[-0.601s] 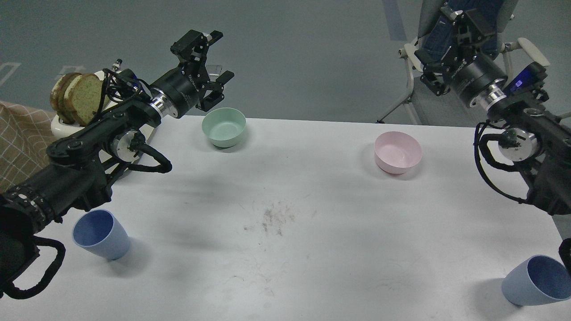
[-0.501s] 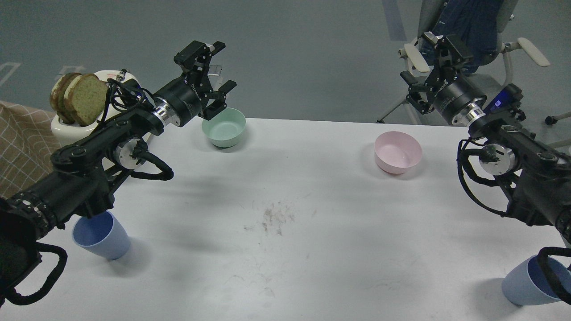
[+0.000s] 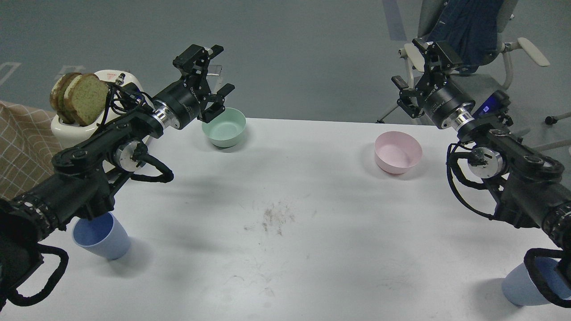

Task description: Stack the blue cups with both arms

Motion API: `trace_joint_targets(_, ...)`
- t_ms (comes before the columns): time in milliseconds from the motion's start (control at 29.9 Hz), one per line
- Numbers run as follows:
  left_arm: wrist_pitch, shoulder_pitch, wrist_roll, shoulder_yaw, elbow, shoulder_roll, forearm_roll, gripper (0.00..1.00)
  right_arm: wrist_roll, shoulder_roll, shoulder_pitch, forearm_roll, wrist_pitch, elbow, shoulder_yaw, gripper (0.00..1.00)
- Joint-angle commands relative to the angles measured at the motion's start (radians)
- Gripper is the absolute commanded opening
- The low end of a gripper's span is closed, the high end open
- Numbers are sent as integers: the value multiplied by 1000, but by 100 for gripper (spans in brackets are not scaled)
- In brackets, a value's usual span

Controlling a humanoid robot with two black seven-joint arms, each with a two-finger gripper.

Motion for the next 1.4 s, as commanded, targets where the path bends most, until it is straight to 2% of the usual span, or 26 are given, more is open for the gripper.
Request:
trace_joint_targets(0,-13,-6,2,0,1,0,0,98,0,-1,0,2,0,-15,2,100)
trace_joint_targets(468,-20,-20,-6,-18,-5,9,-1,98,0,0,2,2,0,-16,45,100)
trace_joint_targets(635,-67,-21,-9,-17,-4,9,0,98,0,6,8,2,0,-16,45,100)
trace_joint_targets(1370,-71,-24,-21,-20,-14,9,0,97,0,26,11,0,0,-24,45,100)
